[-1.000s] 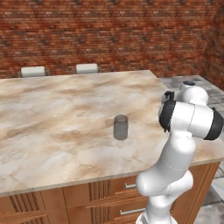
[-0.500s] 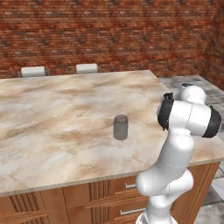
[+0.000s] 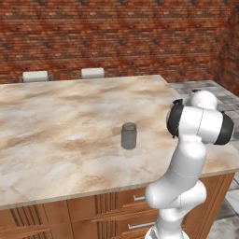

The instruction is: Pick the jar and bowl and place them in the sink. Then turn on the water.

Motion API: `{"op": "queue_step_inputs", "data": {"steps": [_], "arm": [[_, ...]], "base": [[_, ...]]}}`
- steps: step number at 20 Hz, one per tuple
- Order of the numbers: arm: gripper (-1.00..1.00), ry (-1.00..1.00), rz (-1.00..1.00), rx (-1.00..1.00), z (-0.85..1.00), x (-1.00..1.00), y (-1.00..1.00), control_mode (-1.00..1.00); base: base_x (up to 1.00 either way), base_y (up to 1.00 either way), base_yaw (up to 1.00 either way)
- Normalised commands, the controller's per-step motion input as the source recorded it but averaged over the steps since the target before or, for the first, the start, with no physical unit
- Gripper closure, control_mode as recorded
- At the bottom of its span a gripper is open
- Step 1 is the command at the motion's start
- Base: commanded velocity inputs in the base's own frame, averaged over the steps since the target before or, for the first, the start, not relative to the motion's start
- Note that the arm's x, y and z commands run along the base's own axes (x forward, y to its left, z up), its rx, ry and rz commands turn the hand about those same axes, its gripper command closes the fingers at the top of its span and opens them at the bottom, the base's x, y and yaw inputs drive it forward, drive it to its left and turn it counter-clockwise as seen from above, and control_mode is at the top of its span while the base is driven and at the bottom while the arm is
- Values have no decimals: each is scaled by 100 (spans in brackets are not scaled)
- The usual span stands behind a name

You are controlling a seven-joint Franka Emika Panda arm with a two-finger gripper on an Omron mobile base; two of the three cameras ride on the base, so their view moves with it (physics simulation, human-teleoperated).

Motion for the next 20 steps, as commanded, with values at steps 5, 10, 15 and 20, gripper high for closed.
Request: {"op": "queue_step_inputs", "data": {"steps": [5,10,15,20], "arm": [[100,2,0,0,-9,0,0,-100],[100,0,0,0,0,0,0,-100],[100,0,0,0,0,0,0,-100],[100,0,0,0,0,0,0,-100]], "base": [[0,0,0],[0,0,0],[0,0,0],[0,0,0]]}}
